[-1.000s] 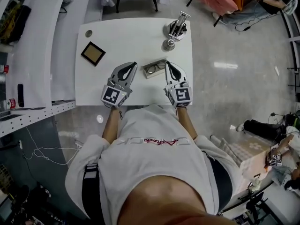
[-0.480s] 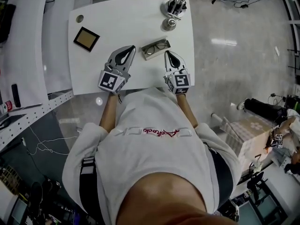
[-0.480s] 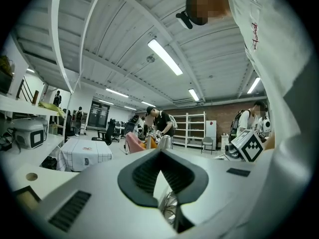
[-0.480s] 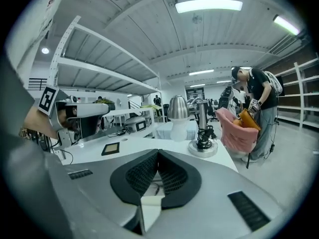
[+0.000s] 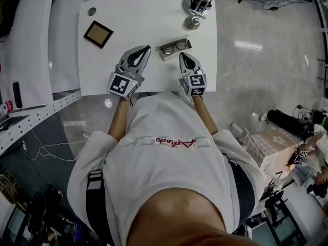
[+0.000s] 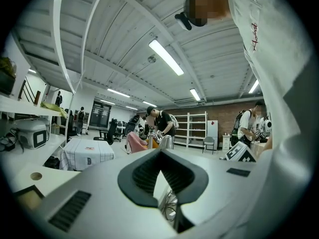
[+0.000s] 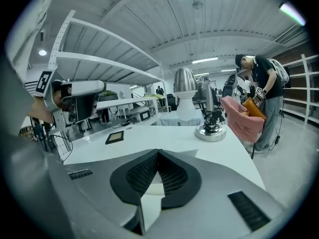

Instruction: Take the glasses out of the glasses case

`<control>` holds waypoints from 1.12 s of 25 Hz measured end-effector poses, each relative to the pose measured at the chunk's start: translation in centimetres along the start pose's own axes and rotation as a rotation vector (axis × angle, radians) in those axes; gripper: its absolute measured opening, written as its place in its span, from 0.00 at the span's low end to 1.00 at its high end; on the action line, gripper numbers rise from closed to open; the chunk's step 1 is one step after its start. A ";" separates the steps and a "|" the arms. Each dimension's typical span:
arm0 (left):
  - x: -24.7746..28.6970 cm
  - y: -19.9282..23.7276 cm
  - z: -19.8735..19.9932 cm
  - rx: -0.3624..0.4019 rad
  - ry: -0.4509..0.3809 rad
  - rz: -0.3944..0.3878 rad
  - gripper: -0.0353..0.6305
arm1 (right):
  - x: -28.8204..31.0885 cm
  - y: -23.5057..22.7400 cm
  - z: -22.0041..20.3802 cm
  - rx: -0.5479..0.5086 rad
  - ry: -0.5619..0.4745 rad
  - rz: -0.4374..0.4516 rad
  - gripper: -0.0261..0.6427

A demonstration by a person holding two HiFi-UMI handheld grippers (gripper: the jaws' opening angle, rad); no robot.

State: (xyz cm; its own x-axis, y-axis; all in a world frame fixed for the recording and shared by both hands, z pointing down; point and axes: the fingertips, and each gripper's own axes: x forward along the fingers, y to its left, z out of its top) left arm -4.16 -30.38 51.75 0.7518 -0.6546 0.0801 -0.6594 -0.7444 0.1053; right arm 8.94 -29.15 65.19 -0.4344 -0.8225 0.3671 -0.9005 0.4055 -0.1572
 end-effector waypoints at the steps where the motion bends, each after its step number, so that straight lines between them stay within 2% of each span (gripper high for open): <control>1: -0.1 0.0 0.0 -0.002 0.002 0.004 0.09 | 0.5 -0.1 -0.3 -0.001 0.011 0.005 0.03; 11: -0.6 -0.1 -0.2 -0.017 -0.001 0.015 0.09 | 5.3 -1.1 -3.5 -0.020 0.148 0.068 0.03; 14: -0.6 0.0 -0.3 -0.019 0.000 0.016 0.09 | 6.1 -1.0 -4.3 -0.074 0.196 0.085 0.03; 16: -0.6 0.0 -0.2 -0.020 -0.002 0.015 0.09 | 6.5 -0.9 -4.6 -0.187 0.233 0.086 0.03; 17: -0.6 -0.1 -0.2 -0.020 -0.002 0.015 0.09 | 6.6 -0.8 -4.7 -0.275 0.256 0.084 0.03; 21: -0.6 -0.1 -0.3 -0.022 0.001 0.015 0.09 | 7.0 -0.2 -6.1 -0.781 0.343 0.112 0.03; 24: -0.6 -0.1 -0.2 -0.034 -0.007 0.018 0.09 | 7.2 0.1 -6.3 -1.079 0.362 0.127 0.03; 26: -0.7 0.0 -0.2 -0.050 -0.018 0.023 0.09 | 7.3 0.2 -6.5 -1.187 0.365 0.139 0.03; 28: -0.8 0.3 0.0 -0.067 -0.028 0.031 0.09 | 7.5 0.0 -6.9 -1.215 0.369 0.138 0.03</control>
State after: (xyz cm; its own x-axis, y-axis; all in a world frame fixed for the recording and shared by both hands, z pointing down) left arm -4.93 -30.04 51.76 0.7298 -0.6813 0.0569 -0.6796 -0.7137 0.1696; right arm 5.80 -32.56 74.24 -0.3160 -0.6646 0.6771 -0.1671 0.7414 0.6499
